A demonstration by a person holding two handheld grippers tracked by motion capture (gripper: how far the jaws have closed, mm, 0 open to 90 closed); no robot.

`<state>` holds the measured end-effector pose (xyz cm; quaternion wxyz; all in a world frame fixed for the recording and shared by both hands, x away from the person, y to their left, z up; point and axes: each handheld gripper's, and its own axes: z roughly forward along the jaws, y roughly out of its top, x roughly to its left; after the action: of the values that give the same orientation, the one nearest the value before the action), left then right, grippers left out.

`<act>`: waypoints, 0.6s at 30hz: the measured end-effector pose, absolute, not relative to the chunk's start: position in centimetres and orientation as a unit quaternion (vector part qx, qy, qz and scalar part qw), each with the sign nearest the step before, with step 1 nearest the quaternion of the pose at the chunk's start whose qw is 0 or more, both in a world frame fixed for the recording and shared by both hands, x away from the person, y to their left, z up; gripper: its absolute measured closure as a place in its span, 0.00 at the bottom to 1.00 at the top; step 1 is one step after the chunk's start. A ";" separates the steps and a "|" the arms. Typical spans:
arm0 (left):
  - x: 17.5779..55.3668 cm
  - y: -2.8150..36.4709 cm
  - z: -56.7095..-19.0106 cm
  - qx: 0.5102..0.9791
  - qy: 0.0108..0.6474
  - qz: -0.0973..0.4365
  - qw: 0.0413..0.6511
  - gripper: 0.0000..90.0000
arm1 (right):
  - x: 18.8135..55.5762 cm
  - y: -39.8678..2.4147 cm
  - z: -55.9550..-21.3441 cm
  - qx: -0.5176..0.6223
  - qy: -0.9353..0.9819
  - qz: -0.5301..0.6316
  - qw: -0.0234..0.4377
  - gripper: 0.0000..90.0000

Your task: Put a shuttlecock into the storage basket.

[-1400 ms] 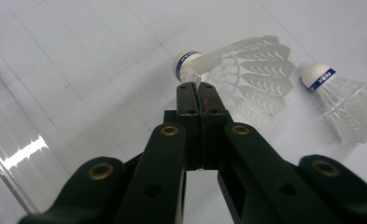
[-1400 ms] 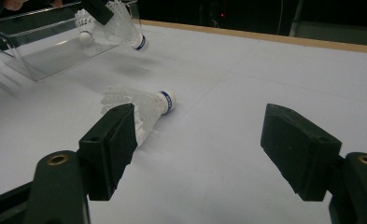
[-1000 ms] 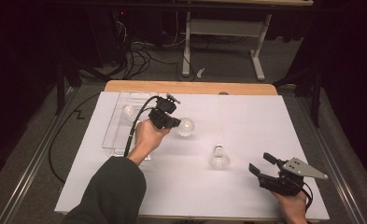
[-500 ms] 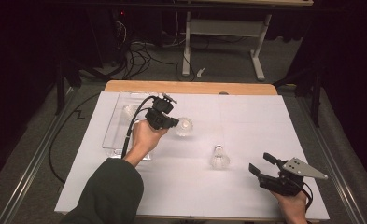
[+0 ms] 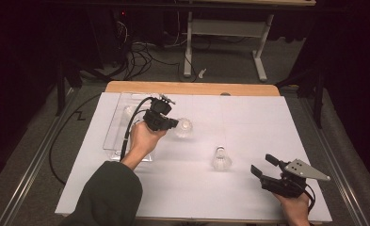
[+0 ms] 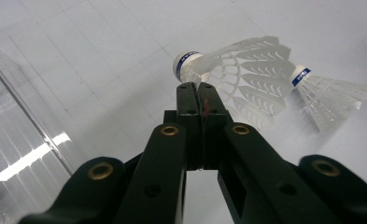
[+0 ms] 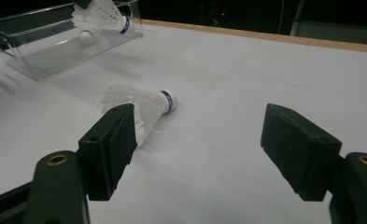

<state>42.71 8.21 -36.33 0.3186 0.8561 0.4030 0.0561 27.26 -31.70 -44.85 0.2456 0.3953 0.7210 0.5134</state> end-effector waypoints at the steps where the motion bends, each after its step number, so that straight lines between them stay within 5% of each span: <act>1: 42.6 8.2 -36.2 0.856 0.402 0.057 0.320 1.00 | 27.3 -31.7 -44.8 0.395 0.721 0.513 0.246 0.30; 18: 42.2 9.5 -35.7 0.850 0.407 0.064 0.330 1.00 | 27.3 -31.7 -44.9 0.396 0.721 0.513 0.245 0.30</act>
<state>42.23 9.45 -35.72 0.3299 0.8496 0.4065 0.0637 27.27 -31.69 -44.85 0.2453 0.3957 0.7212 0.5129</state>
